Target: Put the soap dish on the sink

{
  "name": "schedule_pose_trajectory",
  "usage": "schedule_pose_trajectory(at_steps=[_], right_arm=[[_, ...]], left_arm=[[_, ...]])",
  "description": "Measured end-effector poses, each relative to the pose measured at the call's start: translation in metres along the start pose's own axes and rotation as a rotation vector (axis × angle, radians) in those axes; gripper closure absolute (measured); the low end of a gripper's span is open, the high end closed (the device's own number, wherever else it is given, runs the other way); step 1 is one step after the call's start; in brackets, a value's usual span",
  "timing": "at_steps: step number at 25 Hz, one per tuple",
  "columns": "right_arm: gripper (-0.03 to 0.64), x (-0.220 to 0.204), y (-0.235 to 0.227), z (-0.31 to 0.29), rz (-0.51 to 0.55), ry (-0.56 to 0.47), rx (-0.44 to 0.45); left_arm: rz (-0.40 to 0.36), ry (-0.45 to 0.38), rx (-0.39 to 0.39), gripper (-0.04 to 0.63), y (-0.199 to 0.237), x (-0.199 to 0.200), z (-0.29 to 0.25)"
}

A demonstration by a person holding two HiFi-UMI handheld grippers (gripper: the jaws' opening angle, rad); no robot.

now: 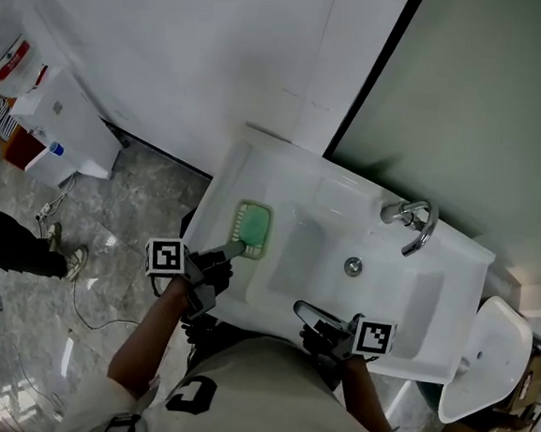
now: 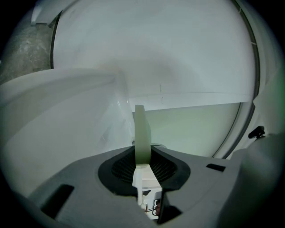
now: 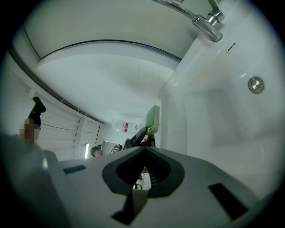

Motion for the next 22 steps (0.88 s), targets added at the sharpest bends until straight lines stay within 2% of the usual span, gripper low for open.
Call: schedule_pose_trajectory(at_steps=[15,22], right_arm=[[0.607,0.01,-0.015,-0.002,-0.049,0.007,-0.012],[0.607,0.018,-0.024,-0.002,-0.083,0.014,-0.023]], left_arm=[[0.046,0.031,0.004,0.506,0.058,0.043,-0.03],[0.085,0.047,0.039,0.506,0.084,0.059,-0.042]])
Point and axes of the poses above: the fingertips, and each gripper's own axes: z backward along the fingers, y to its left, x out of its top, the point moved 1 cm from there along z, backward along the fingers, and after that the axes turned 15 degrees about y, right-handed, at the moved point
